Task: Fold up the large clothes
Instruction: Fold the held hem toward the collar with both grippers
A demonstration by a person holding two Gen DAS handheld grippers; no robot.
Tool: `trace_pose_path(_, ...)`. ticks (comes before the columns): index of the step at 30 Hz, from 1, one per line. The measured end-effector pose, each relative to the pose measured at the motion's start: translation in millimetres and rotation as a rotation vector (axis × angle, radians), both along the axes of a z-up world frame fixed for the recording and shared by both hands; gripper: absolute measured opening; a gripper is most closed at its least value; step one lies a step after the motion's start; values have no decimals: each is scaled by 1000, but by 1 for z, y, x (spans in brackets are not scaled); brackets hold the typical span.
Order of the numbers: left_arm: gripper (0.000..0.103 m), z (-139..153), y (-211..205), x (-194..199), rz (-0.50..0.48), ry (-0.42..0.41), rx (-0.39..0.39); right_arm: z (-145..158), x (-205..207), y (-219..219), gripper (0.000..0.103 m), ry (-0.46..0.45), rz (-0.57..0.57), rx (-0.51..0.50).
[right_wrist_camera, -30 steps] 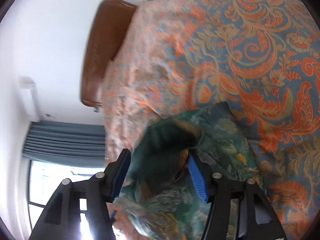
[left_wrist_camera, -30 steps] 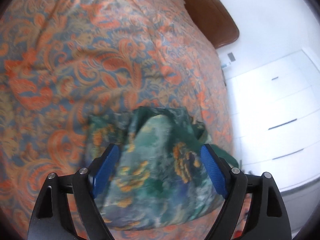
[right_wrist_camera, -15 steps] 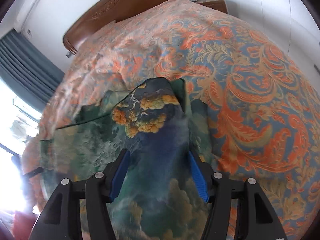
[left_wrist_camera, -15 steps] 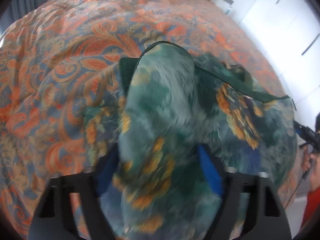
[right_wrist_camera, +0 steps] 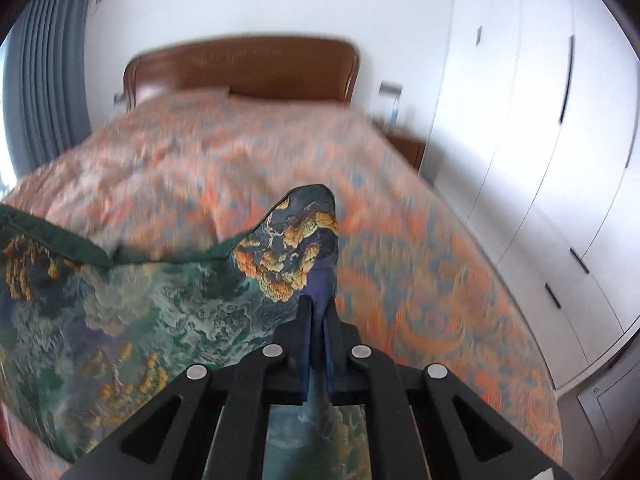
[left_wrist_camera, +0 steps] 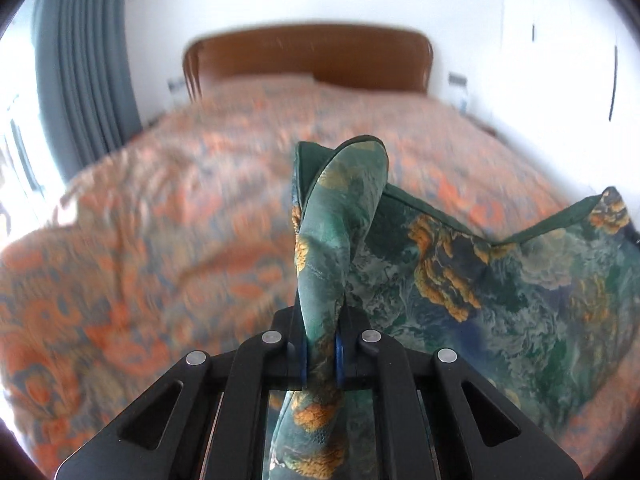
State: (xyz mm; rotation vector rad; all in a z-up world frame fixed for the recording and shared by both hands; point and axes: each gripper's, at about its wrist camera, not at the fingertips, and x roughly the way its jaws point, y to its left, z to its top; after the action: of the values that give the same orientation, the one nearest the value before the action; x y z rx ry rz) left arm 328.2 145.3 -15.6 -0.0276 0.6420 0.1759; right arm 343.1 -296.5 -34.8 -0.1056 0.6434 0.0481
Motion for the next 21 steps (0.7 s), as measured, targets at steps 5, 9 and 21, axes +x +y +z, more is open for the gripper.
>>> trace_pose_path(5,8,-54,7,32,84,75,76,4,25,13,5,-48,-31,12)
trace_pose_path(9,10,-123,29,32,103,196,-4,-66,57,17,5,102,-45,-61)
trace_pose_path(21,18,-159,18,19,99,166,-41,-152,61,11,9,172,-1,41)
